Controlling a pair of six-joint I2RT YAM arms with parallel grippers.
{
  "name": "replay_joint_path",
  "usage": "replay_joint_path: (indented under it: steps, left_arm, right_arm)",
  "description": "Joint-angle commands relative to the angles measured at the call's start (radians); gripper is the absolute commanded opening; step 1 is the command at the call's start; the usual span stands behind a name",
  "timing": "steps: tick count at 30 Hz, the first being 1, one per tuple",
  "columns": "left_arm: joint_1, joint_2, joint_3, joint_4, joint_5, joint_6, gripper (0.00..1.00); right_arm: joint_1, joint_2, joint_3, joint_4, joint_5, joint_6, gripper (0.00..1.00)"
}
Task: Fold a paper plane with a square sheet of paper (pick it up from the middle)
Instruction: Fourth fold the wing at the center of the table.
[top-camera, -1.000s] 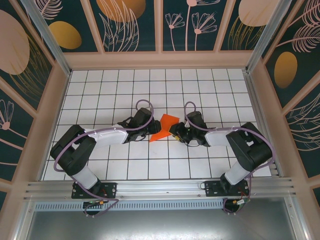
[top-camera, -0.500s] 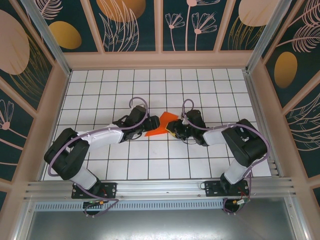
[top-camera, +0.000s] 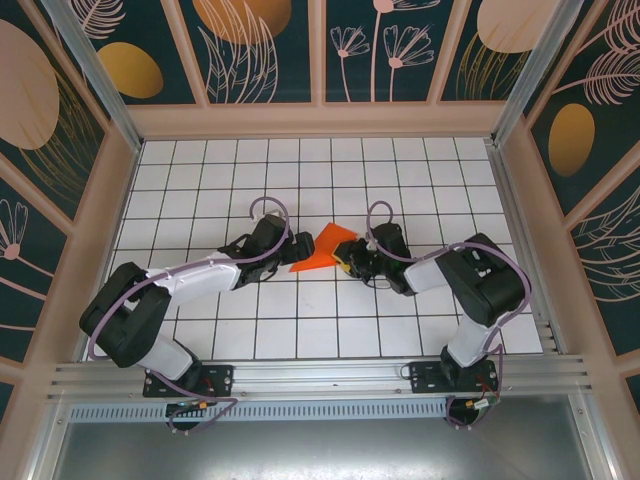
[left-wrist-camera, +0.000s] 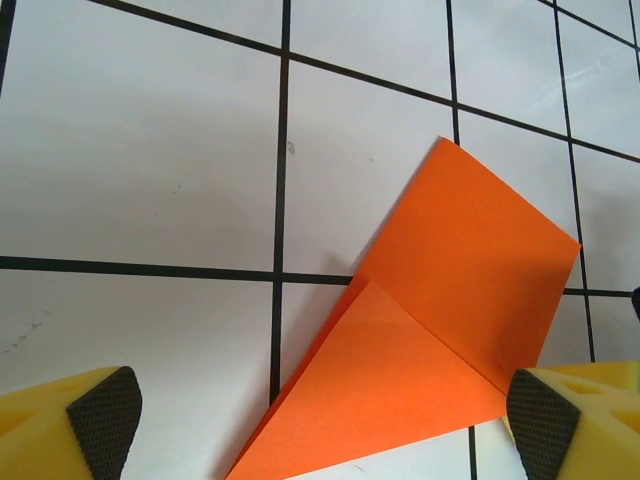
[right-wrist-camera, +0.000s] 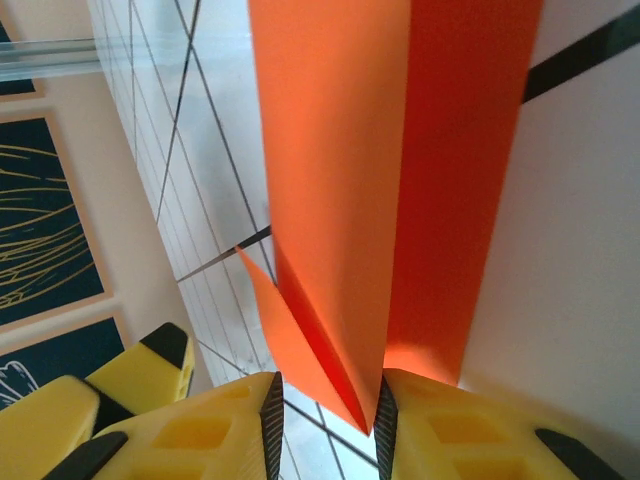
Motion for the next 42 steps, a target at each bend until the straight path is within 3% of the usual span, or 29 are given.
replay_joint_path:
  steps: [1, 8, 14, 17, 30, 34, 42]
  left_arm:
    - [0.006, -0.029, -0.013, -0.022, -0.028, 0.028, 0.97]
    - [0.007, -0.03, -0.013, -0.021, -0.014, 0.06, 0.98]
    - [0.007, -0.06, -0.046, 0.037, 0.023, 0.129, 0.99]
    - [0.007, -0.076, -0.063, 0.072, 0.067, 0.192, 0.99]
    - [-0.04, -0.209, -0.161, 0.216, 0.191, 0.363, 0.97]
    - [-0.067, -0.229, -0.173, 0.262, 0.213, 0.408, 0.96]
    - [-0.092, -0.169, -0.193, 0.344, 0.152, 0.537, 0.91]
  right_arm:
    - [0.004, 0.036, 0.029, 0.067, -0.006, 0.038, 0.32]
    - [0.021, 0.054, 0.056, 0.082, -0.016, 0.038, 0.28]
    - [0.022, 0.044, 0.054, 0.069, -0.012, 0.033, 0.12]
    - [0.018, 0.009, 0.064, -0.029, -0.01, 0.002, 0.04]
    - [0.005, -0.27, 0.082, -0.498, 0.073, -0.108, 0.03]
    - [0.005, -0.29, 0.114, -0.526, 0.082, -0.075, 0.03]
    - [0.006, -0.254, 0.189, -0.554, 0.078, -0.012, 0.03]
